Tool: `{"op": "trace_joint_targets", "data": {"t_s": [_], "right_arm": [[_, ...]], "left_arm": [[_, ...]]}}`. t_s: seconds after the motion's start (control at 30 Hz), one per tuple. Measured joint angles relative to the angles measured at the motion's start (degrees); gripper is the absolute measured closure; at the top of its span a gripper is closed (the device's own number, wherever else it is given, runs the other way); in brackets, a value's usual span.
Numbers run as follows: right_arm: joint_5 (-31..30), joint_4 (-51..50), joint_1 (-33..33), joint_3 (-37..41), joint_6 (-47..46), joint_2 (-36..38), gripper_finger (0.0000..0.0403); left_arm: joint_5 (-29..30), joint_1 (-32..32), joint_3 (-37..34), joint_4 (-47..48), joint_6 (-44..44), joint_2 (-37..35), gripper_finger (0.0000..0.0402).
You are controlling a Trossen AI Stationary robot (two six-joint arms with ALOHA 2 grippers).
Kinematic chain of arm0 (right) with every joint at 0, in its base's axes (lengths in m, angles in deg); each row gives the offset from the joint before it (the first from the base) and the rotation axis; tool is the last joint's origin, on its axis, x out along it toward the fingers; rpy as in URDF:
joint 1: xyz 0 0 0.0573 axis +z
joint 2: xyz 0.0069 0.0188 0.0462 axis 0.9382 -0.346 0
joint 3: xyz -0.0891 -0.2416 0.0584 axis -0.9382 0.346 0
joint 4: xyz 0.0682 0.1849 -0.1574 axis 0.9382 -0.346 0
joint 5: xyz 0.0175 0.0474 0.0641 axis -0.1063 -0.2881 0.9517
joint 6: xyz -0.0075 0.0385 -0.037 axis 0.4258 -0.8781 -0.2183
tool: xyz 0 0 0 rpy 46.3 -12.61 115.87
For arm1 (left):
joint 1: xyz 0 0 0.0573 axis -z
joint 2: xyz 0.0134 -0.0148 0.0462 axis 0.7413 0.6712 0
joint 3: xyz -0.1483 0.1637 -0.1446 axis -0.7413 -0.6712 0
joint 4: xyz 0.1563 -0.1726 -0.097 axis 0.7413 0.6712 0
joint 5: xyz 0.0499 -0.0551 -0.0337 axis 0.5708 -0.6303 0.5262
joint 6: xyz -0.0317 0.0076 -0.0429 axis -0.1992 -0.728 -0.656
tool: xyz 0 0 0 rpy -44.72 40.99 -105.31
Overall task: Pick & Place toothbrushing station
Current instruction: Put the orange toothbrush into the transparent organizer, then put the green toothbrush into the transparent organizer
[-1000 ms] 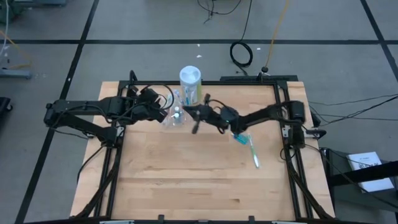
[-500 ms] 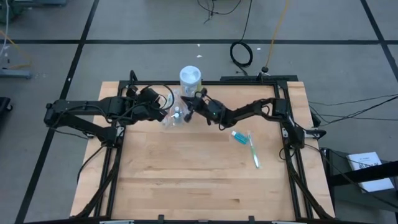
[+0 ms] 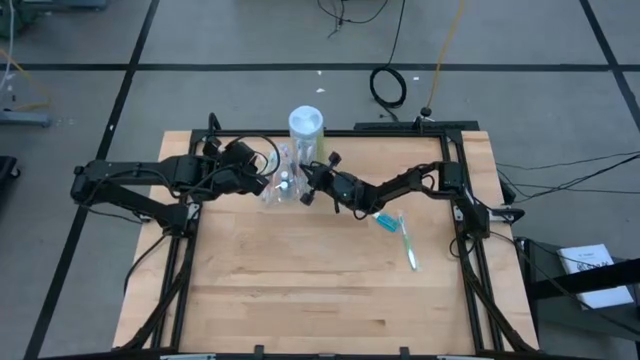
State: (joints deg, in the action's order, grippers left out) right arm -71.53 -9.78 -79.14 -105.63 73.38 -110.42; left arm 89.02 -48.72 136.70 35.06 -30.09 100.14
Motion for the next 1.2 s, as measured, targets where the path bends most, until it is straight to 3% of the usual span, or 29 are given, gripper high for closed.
{"op": "trace_joint_targets", "data": {"t_s": [0.27, 0.4, 0.53, 0.9, 1.1, 1.2], "right_arm": [[-0.1, -3.1, 0.1, 0.0, -0.1, 0.0, 0.0376], [-0.2, -4.8, 0.7, 0.1, -1.9, 1.0, 0.0342], [-0.2, -12.9, 1.8, 0.1, -2.7, 4.7, 0.0301], [-0.1, -58.2, 6.6, 0.1, -15.0, 24.9, 0.0229], [0.2, -89.3, 11.6, 0.1, -33.4, 35.7, 0.0232], [3.8, -103.9, 14.5, 0.5, -45.0, 39.0, 0.0236]], "left_arm": [[-0.1, 0.0, 0.0, 0.0, -1.5, 0.0, 0.0270], [-1.0, 0.0, 0.0, 0.0, -1.5, 0.0, 0.0270], [-1.1, 0.0, 0.0, 0.0, -1.5, 0.0, 0.0270], [-1.2, 0.0, 0.0, 0.0, -1.4, 0.0, 0.0270], [-1.2, 0.0, 0.0, 0.0, -1.5, 0.0, 0.0270], [-1.2, 0.0, 0.0, 0.0, -1.5, 0.0, 0.0270]]}}
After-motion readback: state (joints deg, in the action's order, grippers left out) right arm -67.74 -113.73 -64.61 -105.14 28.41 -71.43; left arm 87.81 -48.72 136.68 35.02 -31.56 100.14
